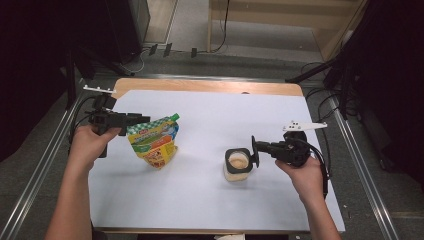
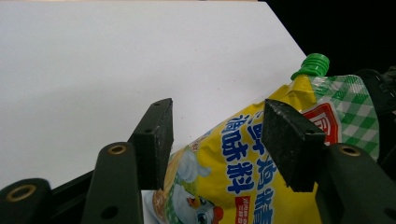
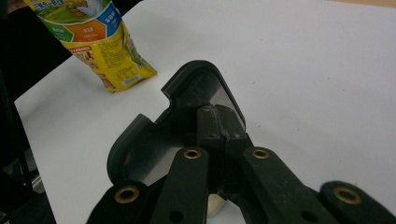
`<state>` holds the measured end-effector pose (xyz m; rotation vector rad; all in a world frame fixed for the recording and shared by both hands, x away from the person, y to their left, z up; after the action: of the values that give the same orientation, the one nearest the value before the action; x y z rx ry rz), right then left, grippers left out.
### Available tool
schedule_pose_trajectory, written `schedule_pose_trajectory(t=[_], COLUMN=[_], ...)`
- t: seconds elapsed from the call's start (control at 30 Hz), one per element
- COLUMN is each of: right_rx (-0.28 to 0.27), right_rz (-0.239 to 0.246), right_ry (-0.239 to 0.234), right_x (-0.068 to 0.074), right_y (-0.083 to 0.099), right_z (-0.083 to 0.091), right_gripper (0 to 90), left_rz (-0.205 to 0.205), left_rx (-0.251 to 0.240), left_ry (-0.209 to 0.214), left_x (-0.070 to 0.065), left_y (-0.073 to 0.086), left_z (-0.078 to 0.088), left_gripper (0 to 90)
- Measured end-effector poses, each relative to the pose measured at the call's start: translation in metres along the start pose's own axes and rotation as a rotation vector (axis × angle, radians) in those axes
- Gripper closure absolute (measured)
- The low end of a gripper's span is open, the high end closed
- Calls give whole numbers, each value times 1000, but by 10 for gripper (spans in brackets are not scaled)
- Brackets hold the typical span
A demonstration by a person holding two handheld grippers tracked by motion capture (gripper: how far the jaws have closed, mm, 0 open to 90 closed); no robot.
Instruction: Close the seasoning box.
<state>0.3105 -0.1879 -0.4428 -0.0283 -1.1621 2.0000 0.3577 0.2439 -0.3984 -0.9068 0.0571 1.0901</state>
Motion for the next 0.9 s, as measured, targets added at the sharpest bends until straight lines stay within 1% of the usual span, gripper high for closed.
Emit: schedule_pose_trajectory(t=[0.37,0.47,0.73,0.9], right_rx=[14,20,56,79], right_rz=[5,15,37,49], right_ry=[-22,-26,-44,-45], right_x=[7,9,17,20], right_y=[1,2,6,9], right_z=[-8,-12,-25,-32], right_gripper=[900,900,900,900], left_rz=[7,10,11,11], left_rx=[3,3,1,0], left_ry=[-5,-5,-12,-13], left_x=[1,1,1,1], left_y=[0,0,0,0], left_z=[0,-1,-1,-1], left_gripper=[416,407,402,400])
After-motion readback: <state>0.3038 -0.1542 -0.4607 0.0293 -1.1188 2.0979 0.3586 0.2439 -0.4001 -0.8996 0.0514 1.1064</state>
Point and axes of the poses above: each handheld gripper's, and its own axes: z roughly backward along the jaws, y roughly out of its underside, x roughly to its left, the point moved 5 cm from there along -z, roughly forward along the jaws, and after that the axes turned 3 degrees about x, right-handed, at the moved point
